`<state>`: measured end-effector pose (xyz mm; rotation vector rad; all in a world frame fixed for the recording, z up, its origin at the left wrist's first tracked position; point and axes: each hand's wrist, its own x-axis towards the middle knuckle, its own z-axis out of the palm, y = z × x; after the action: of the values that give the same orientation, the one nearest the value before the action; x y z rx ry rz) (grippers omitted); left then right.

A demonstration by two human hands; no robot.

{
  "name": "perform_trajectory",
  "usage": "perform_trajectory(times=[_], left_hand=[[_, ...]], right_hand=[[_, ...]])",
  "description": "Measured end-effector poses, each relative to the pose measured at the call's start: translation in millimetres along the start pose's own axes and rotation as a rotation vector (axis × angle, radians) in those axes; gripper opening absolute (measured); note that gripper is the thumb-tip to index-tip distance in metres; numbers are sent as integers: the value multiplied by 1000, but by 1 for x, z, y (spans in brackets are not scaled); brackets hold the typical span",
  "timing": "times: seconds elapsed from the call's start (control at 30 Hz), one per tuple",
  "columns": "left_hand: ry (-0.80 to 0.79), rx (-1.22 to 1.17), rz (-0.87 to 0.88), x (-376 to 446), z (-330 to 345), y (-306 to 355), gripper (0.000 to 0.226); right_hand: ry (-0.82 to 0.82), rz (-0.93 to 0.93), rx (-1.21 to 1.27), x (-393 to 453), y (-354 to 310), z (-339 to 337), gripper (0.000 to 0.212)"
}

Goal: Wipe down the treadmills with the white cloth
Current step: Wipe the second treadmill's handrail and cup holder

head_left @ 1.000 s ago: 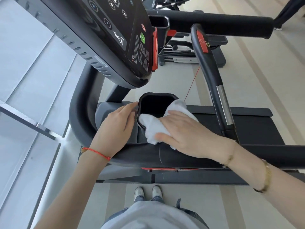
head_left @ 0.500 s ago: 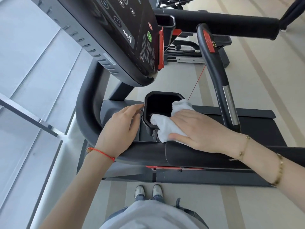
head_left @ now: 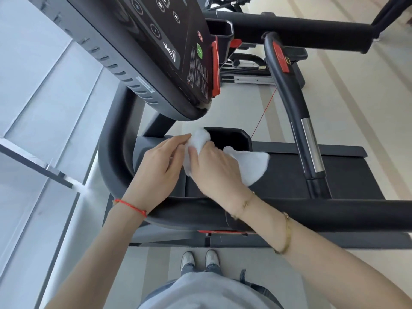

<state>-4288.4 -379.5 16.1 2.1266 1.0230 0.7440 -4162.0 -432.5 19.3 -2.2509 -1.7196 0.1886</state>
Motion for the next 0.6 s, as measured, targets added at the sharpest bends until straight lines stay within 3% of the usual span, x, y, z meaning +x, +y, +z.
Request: perform_trajectory(times=[0.07, 0.13, 0.27, 0.37, 0.47, 0.6], left_hand=[[11, 27, 8, -1, 1, -1, 34], [2, 42, 5, -1, 3, -2, 35], [-32, 22, -4, -1, 7, -3, 36], [-17, 40, -14, -2, 12, -1, 38], [-5, 65, -12, -3, 19, 3, 40], [34, 100, -10, -4, 24, 5, 42]], right_hand=[[-82, 121, 179, 15, 2, 2, 45], [-95, 115, 277, 13, 6, 1, 35], [-173, -175, 67, -16, 27, -16, 35], [-195, -386, 57, -29, 49, -36, 27], [-231, -440, 95, -38, 68, -47, 26], [-179, -349, -64, -56, 80, -50, 55]])
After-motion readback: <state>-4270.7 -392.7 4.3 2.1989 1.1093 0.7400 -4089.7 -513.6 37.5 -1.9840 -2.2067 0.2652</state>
